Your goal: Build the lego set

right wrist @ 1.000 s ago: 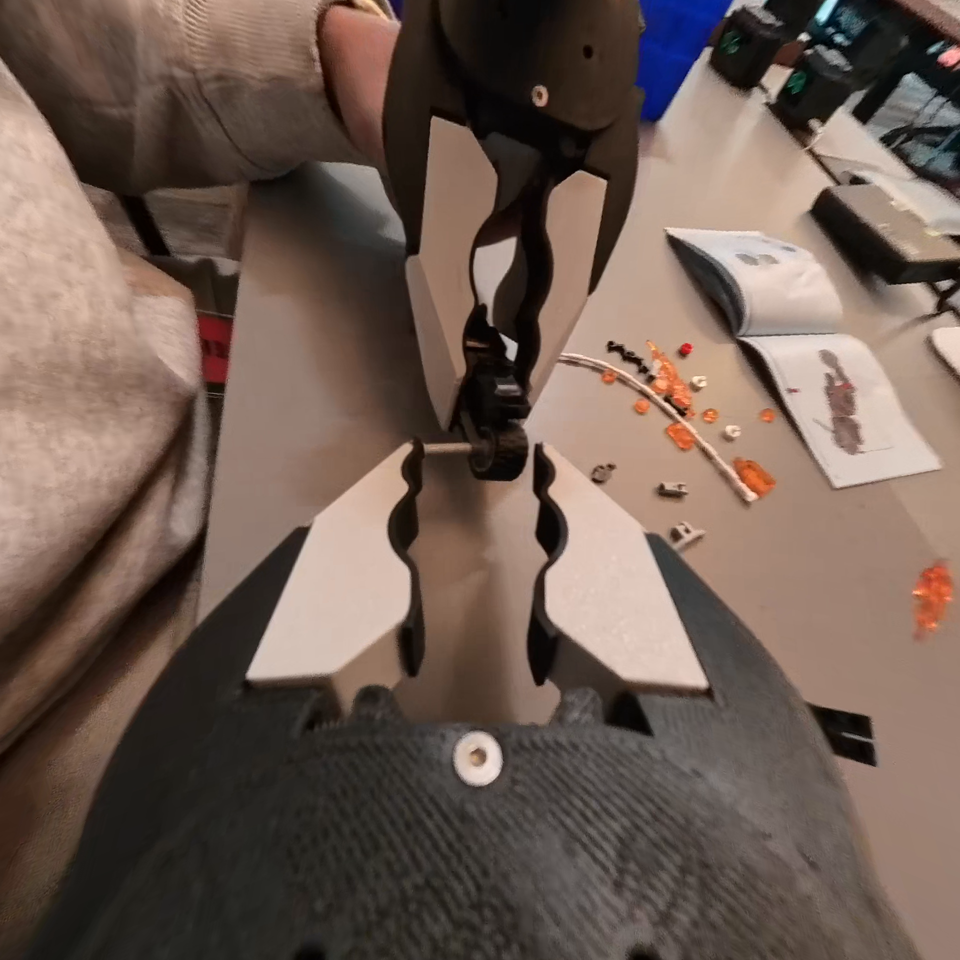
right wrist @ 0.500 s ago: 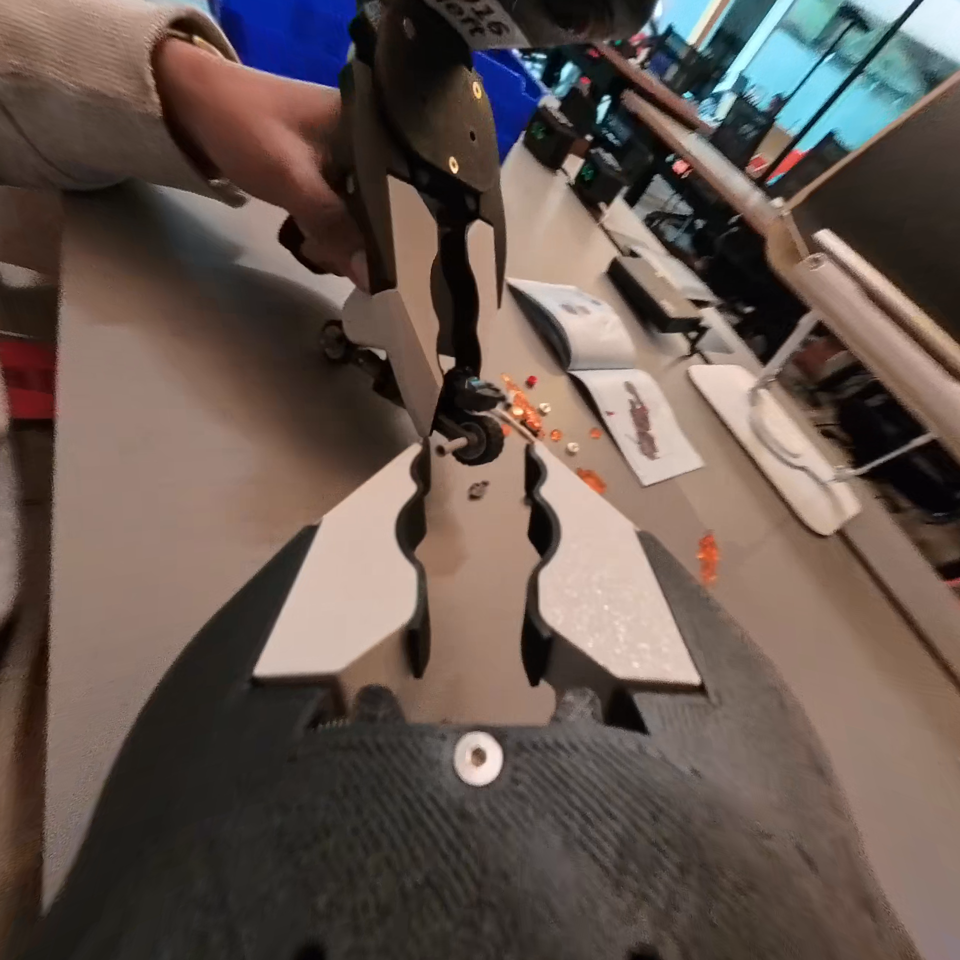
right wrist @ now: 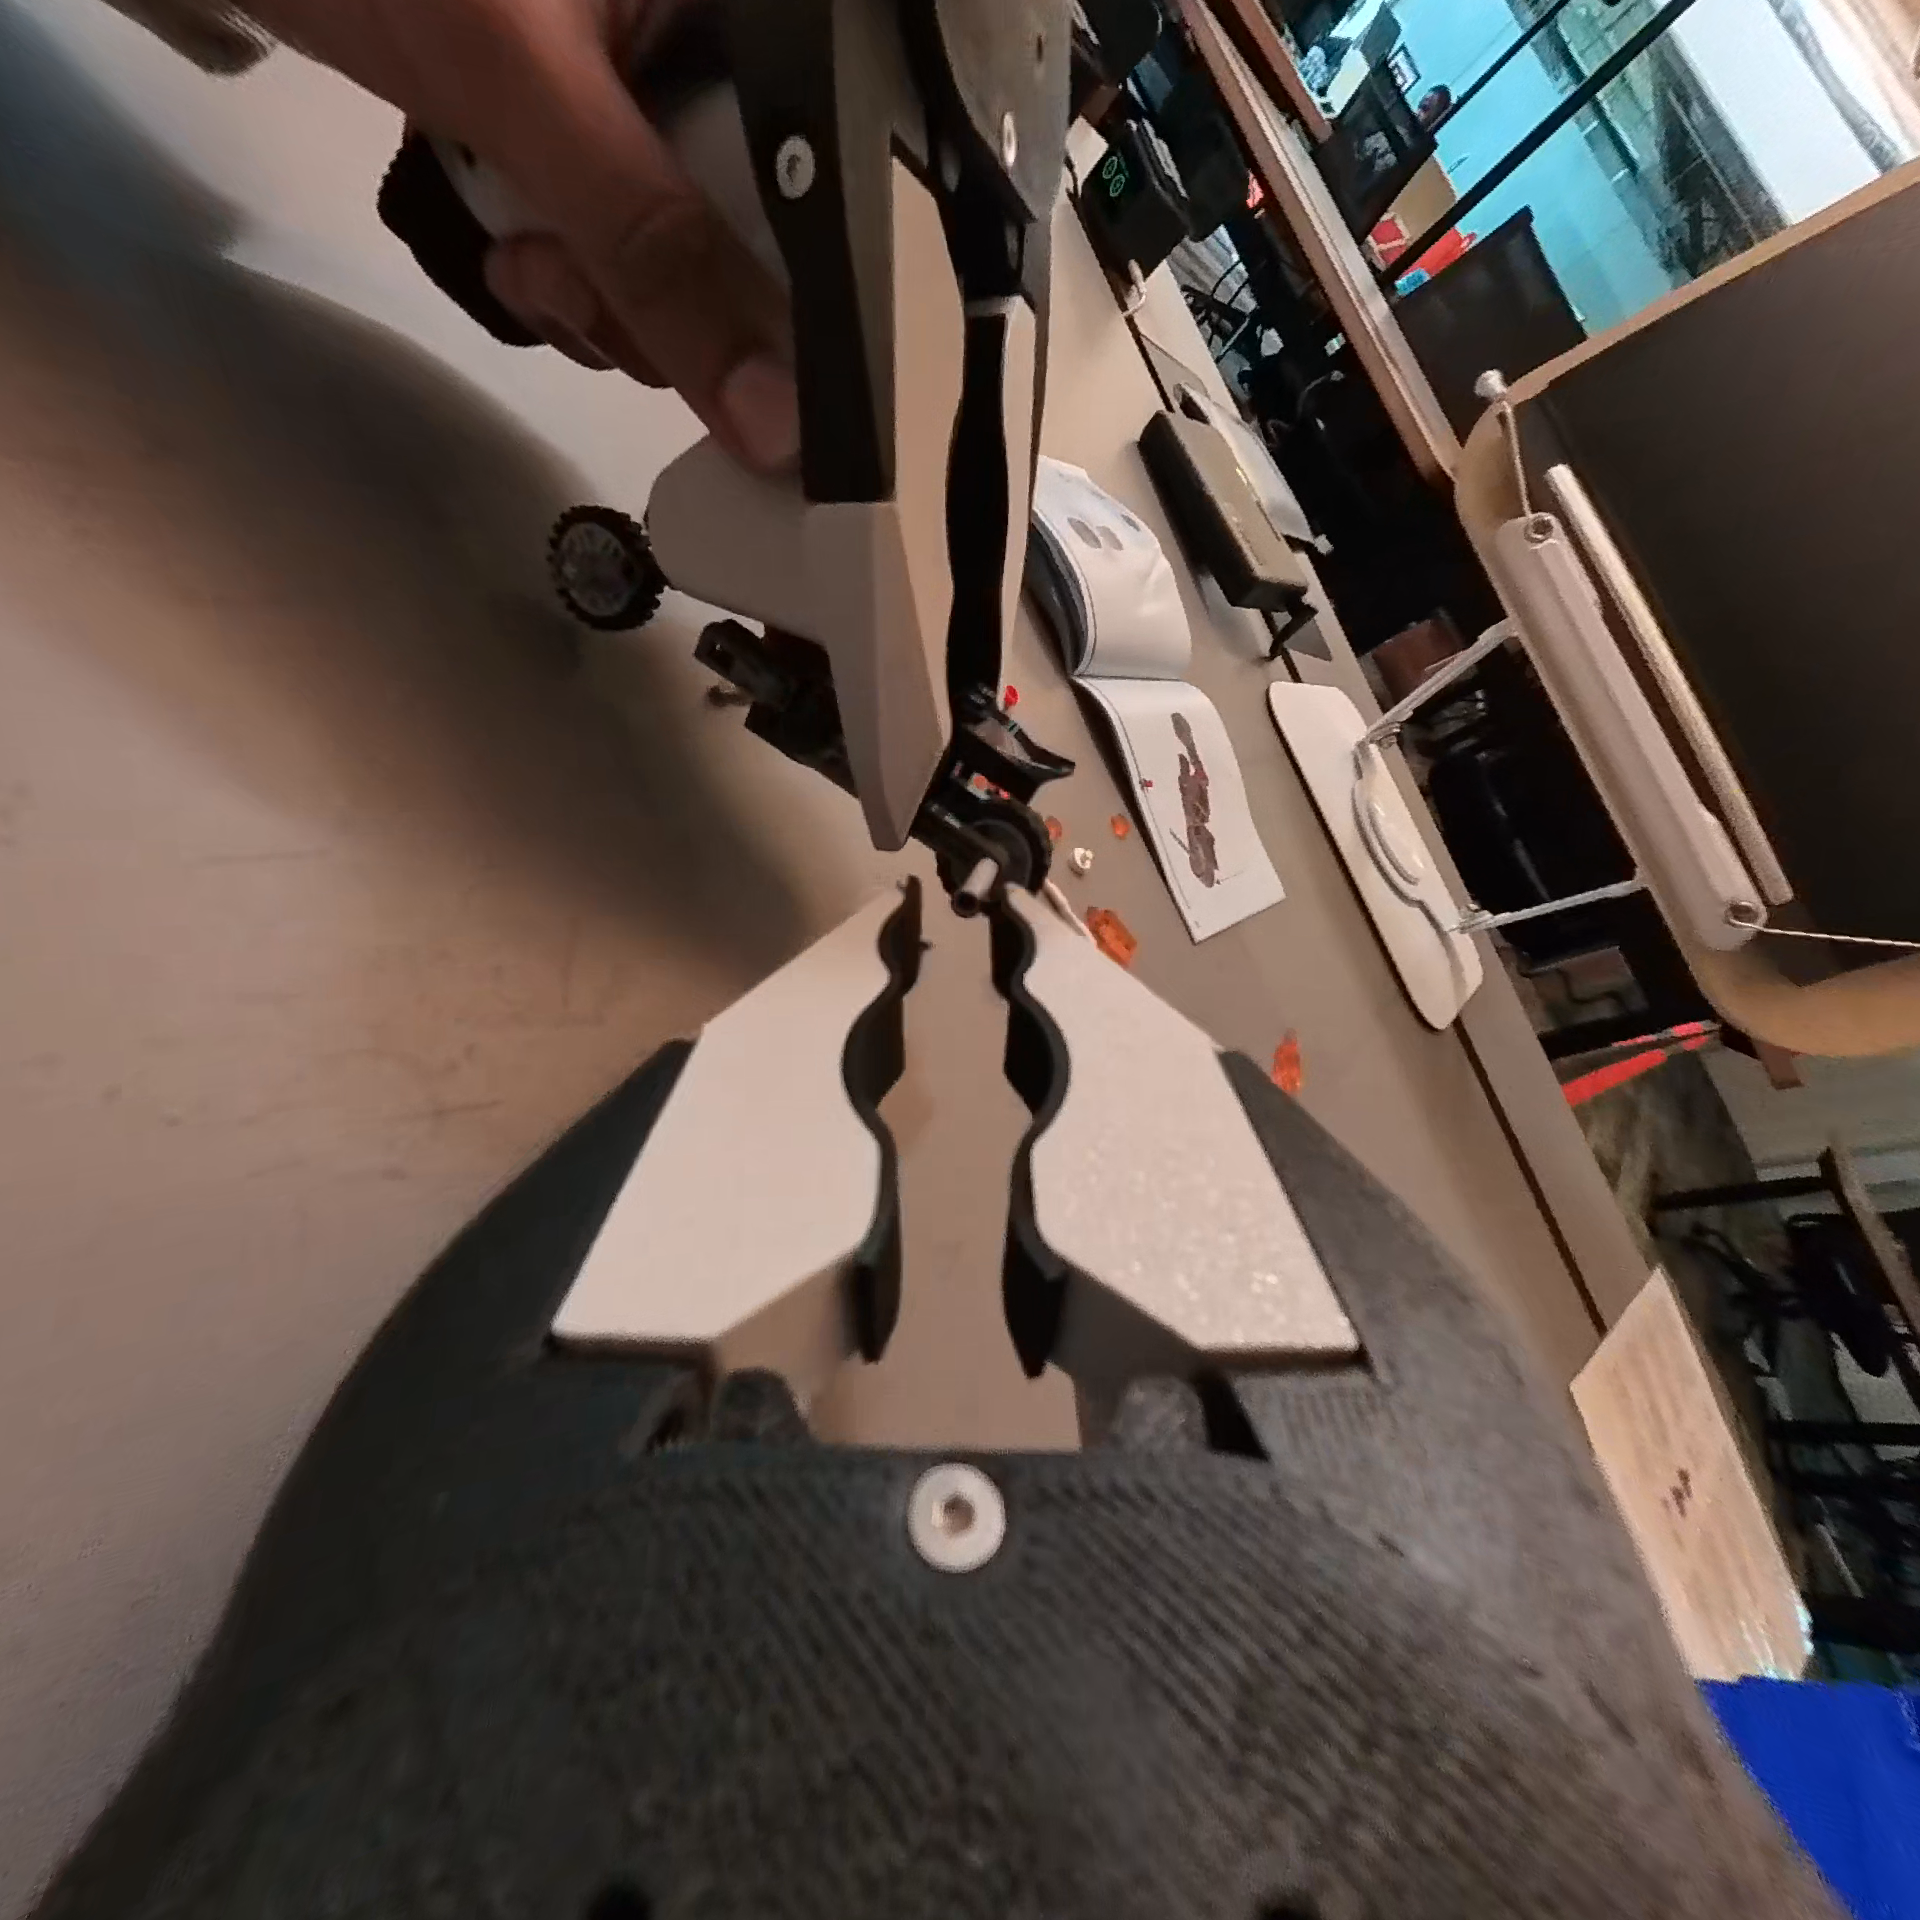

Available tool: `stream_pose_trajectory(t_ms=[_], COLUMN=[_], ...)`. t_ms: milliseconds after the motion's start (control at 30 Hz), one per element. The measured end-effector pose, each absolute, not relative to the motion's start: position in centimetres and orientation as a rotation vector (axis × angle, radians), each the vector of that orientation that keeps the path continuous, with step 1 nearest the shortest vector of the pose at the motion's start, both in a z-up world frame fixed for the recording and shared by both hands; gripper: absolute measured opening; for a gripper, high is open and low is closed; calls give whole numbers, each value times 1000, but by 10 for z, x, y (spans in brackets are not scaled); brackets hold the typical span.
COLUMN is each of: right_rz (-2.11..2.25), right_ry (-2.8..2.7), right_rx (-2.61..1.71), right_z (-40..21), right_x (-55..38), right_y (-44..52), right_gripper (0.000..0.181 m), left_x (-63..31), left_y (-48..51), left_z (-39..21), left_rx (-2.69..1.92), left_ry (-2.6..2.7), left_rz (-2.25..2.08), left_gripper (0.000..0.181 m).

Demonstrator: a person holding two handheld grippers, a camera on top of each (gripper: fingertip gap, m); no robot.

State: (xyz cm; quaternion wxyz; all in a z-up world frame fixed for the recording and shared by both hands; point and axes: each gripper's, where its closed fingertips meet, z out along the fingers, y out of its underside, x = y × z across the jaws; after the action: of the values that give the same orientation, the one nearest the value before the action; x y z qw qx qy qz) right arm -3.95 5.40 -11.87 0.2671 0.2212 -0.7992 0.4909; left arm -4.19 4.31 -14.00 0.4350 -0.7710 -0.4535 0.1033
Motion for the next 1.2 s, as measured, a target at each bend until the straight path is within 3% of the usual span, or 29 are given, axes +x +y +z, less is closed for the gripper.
stream_pose_trajectory(t_ms=[300,800,1200], right_rz=[1293,1837,1993], right_ry=[-2147,-2538,-2724], right_rx=[526,-250,-491], right_z=[-119,-106,-107], right_x=[-49,-53,-52], right_y=[56,59,61], right_gripper=[3,2,1], left_x=[-46,-55,-57], left_y=[44,42,41], left_z=[-139,-122,-120], left_rx=[-1925,-1945,-2048], left_ry=[-1169,-1124,-1020], left_rz=[356,849,1122], left_gripper=[24,23,24])
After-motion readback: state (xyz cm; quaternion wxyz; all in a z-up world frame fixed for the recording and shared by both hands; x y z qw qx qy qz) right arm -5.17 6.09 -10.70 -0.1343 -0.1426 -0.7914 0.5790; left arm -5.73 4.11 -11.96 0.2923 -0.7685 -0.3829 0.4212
